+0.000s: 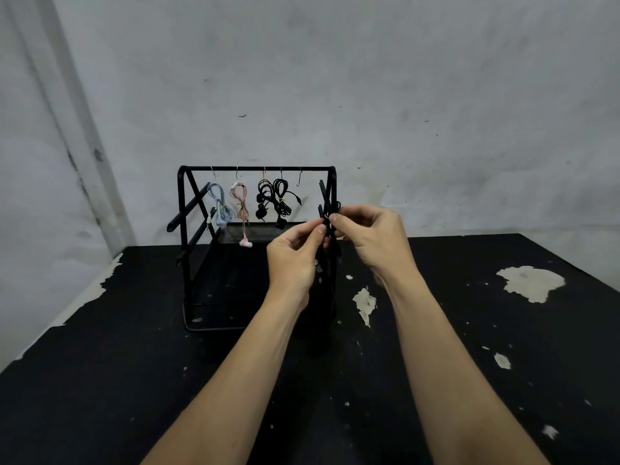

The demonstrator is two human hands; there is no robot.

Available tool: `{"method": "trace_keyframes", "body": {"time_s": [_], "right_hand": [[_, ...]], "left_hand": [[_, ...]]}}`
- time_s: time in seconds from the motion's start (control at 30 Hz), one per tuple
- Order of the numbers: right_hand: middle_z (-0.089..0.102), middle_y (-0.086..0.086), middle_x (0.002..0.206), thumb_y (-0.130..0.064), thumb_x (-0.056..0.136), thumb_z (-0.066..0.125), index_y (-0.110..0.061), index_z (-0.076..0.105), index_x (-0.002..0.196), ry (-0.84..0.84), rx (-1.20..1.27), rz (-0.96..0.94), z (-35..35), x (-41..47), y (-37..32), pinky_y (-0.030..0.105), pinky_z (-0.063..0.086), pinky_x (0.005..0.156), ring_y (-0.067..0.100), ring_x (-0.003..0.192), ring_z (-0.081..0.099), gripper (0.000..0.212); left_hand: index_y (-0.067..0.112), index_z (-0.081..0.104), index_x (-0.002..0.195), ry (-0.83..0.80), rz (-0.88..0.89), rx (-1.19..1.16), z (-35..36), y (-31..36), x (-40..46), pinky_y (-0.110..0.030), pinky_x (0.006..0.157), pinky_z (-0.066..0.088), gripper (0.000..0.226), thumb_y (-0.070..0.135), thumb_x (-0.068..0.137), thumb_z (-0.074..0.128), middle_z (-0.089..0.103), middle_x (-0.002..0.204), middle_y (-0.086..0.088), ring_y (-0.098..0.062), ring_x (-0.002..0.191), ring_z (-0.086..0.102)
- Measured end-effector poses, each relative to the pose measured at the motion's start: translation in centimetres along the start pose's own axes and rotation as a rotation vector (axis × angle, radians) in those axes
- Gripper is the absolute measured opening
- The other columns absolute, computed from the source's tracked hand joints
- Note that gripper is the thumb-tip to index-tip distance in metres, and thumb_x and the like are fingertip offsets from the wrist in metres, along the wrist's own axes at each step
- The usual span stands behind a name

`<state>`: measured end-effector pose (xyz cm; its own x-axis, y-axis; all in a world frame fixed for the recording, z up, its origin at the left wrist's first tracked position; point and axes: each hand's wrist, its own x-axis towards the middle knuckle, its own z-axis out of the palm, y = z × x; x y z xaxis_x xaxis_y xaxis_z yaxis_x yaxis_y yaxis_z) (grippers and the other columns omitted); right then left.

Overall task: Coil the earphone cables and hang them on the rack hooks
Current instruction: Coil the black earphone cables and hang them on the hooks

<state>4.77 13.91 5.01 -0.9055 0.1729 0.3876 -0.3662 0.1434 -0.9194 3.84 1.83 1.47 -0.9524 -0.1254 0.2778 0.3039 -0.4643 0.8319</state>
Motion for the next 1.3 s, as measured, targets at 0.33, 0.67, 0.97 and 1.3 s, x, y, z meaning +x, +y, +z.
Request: {"method": "trace_keyframes", "body": {"time_s": [0.33, 0.67, 0.97, 1.3], "right_hand": [[0.075, 0.004, 0.073, -0.012, 0.087, 0.075, -0.013, 0.078, 0.085, -0.042, 0.093, 0.041, 0.3, -0.5, -0.4, 0.024, 0.055, 0.068, 0.012, 0.067, 0.07, 0.004], [0.063, 0.004, 0.064, -0.009, 0.09, 0.07, -0.004, 0.072, 0.087, -0.103, 0.125, 0.166, 0.9, 0.5, -0.6, 0.019, 0.048, 0.056, 0.007, 0.052, 0.057, 0.007], [0.061, 0.004, 0.065, -0.008, 0.09, 0.069, -0.009, 0.073, 0.076, -0.067, 0.202, 0.224, 1.2, 0.5, 0.1, 0.022, 0.046, 0.065, 0.009, 0.062, 0.057, 0.015], [0.066, 0.008, 0.071, 0.001, 0.09, 0.066, -0.001, 0.073, 0.088, -0.172, 0.387, 0.216, 1.3, -0.1, 0.7, 0.017, 0.045, 0.054, 0.01, 0.061, 0.063, 0.007]], "left_hand": [[0.009, 0.075, 0.096, 0.041, 0.019, -0.045, 0.1, -0.4, -0.3, -0.019, 0.073, 0.054, 0.016, -0.002, 0.09, 0.064, 0.076, 0.087, -0.005, -0.008, 0.075, 0.068], [0.01, 0.074, 0.094, 0.004, 0.061, 0.005, -0.3, -0.7, 0.0, -0.019, 0.071, 0.053, 0.018, -0.004, 0.09, 0.063, 0.076, 0.085, -0.003, -0.01, 0.077, 0.068], [0.017, 0.075, 0.09, 0.043, 0.154, 0.058, -0.2, -1.0, -0.1, -0.022, 0.077, 0.054, 0.023, -0.003, 0.089, 0.065, 0.076, 0.088, -0.003, -0.013, 0.084, 0.07], [0.014, 0.074, 0.09, 0.078, 0.009, 0.0, 0.0, -0.1, 0.3, -0.022, 0.067, 0.056, 0.015, 0.001, 0.089, 0.067, 0.074, 0.08, -0.002, -0.009, 0.072, 0.067]]}}
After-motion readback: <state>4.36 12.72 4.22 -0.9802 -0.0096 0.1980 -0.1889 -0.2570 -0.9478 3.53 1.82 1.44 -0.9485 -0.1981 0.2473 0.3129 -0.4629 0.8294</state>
